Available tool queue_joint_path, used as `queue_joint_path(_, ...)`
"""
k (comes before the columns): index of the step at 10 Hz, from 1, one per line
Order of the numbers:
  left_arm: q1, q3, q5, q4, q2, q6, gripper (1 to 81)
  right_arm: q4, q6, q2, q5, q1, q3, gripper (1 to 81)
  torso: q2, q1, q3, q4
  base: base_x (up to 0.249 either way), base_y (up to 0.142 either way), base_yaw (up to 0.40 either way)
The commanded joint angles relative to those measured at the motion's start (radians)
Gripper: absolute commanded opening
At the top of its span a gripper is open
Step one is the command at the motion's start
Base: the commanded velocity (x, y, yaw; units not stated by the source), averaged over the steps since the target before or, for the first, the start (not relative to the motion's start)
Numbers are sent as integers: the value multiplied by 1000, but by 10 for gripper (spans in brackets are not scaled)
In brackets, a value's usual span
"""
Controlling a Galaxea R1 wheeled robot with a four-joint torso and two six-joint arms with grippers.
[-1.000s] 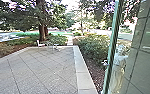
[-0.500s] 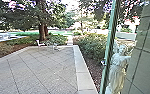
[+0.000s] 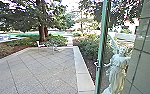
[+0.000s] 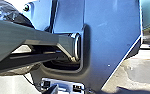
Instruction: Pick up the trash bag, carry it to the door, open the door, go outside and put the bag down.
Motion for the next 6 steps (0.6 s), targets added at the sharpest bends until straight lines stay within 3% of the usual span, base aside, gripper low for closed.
queue_joint_path(1,-61,8,50,-1,1,0,10,3,-2,-2,-53,57,4,811,0,1,0,0,105,0,0)
queue_joint_path(6,-61,8,50,-4,1,0,10,3,-2,-2,-52,59,4,811,1,2,0,0,112,0,0)
